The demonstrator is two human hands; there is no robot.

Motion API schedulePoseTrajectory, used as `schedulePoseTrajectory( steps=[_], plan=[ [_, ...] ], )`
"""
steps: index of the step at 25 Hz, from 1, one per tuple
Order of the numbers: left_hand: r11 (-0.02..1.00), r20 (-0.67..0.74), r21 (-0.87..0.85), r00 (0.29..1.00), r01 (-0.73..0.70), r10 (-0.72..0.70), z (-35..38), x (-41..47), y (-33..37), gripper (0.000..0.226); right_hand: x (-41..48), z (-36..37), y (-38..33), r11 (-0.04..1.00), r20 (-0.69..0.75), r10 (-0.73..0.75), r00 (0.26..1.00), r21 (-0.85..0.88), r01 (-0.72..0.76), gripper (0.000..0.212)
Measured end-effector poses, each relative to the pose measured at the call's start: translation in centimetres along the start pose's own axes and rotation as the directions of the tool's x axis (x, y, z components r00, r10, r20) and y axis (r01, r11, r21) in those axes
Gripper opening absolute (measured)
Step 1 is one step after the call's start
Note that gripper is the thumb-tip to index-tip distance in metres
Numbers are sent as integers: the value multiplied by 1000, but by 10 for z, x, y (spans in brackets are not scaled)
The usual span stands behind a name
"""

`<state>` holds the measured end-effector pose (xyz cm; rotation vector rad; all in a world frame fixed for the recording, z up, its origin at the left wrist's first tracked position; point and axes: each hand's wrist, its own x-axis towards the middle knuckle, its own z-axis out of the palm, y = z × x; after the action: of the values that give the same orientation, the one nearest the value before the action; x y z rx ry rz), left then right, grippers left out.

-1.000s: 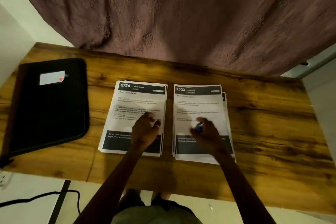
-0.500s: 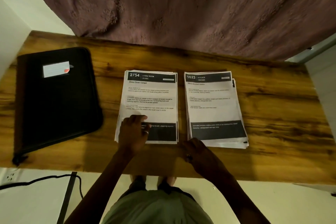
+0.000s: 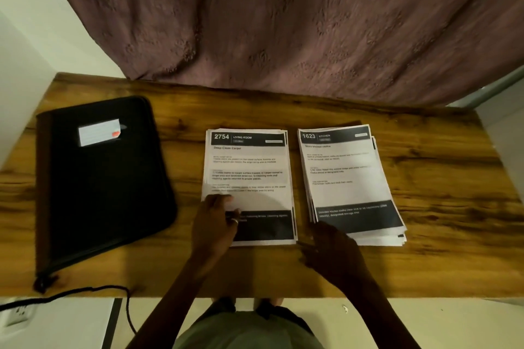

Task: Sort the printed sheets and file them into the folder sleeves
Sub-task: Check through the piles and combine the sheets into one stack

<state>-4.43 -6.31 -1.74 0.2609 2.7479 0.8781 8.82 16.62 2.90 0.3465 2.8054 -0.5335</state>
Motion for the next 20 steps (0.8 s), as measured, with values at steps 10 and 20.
schedulePoseTrajectory(
  steps=[10, 20],
  plan=[
    [960, 45, 43, 960, 276, -278, -15, 36, -13, 88, 120, 10, -73, 881, -16, 427, 904, 231, -412, 91],
    [954, 34, -27, 954, 300, -299, -14, 43, -17, 96, 120, 3, -55, 793, -55, 487, 872, 445, -415, 27]
  ],
)
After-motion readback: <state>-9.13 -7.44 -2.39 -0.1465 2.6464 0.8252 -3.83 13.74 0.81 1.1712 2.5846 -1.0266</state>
